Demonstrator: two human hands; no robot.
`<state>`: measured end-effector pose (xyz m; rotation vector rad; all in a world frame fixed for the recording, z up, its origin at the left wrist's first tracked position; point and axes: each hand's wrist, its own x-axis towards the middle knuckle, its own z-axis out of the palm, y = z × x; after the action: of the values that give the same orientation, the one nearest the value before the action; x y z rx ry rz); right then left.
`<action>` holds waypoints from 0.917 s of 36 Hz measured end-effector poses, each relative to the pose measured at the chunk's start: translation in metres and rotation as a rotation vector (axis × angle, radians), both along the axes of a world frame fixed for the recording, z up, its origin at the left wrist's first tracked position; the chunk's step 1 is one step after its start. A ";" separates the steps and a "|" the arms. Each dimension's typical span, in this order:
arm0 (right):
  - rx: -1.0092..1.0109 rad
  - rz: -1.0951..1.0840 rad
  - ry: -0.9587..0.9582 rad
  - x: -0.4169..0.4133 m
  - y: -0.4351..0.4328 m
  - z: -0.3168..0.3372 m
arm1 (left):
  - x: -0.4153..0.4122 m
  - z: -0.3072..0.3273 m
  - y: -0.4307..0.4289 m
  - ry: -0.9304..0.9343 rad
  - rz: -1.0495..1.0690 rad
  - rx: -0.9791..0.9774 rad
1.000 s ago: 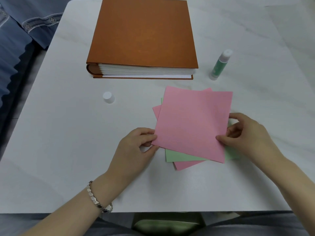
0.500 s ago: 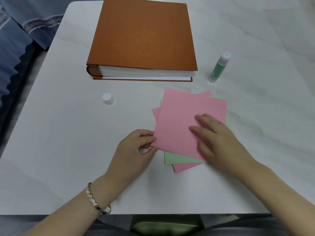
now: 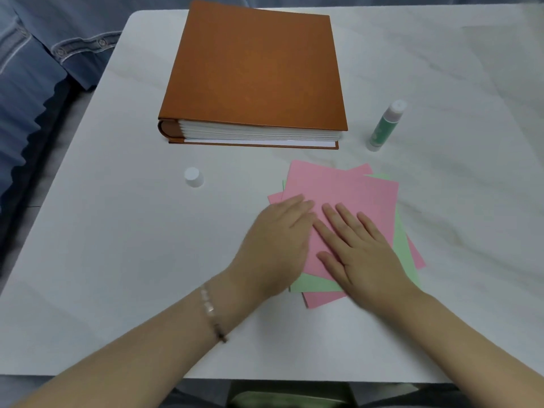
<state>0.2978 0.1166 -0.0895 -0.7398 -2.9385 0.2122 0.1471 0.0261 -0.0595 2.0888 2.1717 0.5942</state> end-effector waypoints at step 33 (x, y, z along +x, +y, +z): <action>0.067 -0.310 -0.041 -0.027 0.039 -0.004 | 0.013 -0.037 0.043 0.074 0.142 -0.054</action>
<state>0.2711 0.1552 -0.0933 -1.1839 -2.7993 0.0721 0.1596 0.0695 -0.0965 1.9726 2.3640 0.4702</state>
